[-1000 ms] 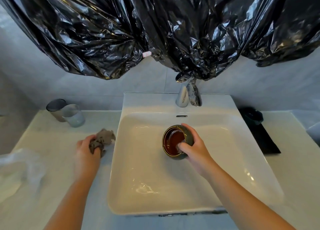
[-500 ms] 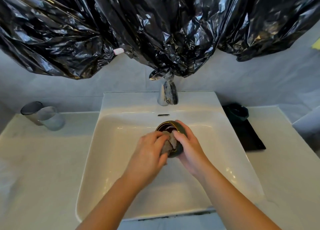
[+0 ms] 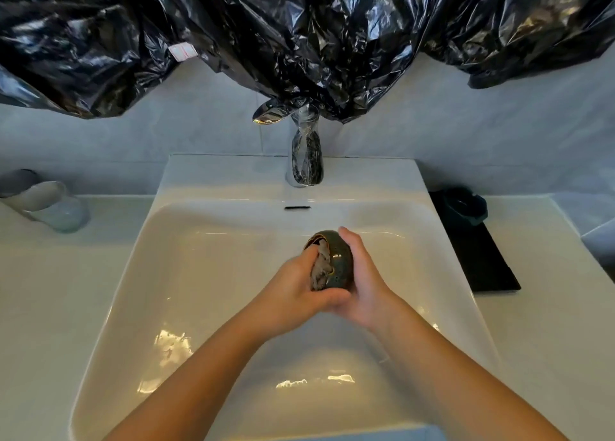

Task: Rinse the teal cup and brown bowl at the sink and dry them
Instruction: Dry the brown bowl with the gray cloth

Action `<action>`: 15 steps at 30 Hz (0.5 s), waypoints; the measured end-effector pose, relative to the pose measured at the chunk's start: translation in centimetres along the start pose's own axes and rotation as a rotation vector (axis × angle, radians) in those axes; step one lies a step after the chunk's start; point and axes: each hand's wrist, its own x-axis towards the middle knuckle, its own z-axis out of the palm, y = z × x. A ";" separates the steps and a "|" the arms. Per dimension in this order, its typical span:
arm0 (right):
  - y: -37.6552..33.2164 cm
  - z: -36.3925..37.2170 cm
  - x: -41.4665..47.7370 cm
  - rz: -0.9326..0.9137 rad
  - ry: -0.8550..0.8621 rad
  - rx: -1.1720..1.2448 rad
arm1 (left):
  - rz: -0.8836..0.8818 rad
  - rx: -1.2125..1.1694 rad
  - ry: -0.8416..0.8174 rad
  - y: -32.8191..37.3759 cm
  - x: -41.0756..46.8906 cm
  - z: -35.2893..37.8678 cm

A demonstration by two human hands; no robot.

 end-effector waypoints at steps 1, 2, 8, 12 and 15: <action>-0.1 0.1 0.4 -0.047 -0.009 -0.050 | -0.012 -0.111 0.007 0.2 0.2 -0.1; 0.0 0.1 0.9 -0.141 -0.006 -0.123 | -0.019 -0.198 0.023 0.4 0.3 -0.2; 0.0 -0.1 3.1 -0.298 -0.098 -0.201 | 0.061 -0.241 0.122 -0.9 0.9 -1.2; -0.2 -0.2 3.3 -0.174 -0.148 -0.152 | 0.046 -0.185 0.072 -1.7 1.1 -1.3; 1.1 -0.2 4.5 -0.468 -0.012 -0.316 | 0.014 -0.348 0.120 -1.9 1.3 -1.2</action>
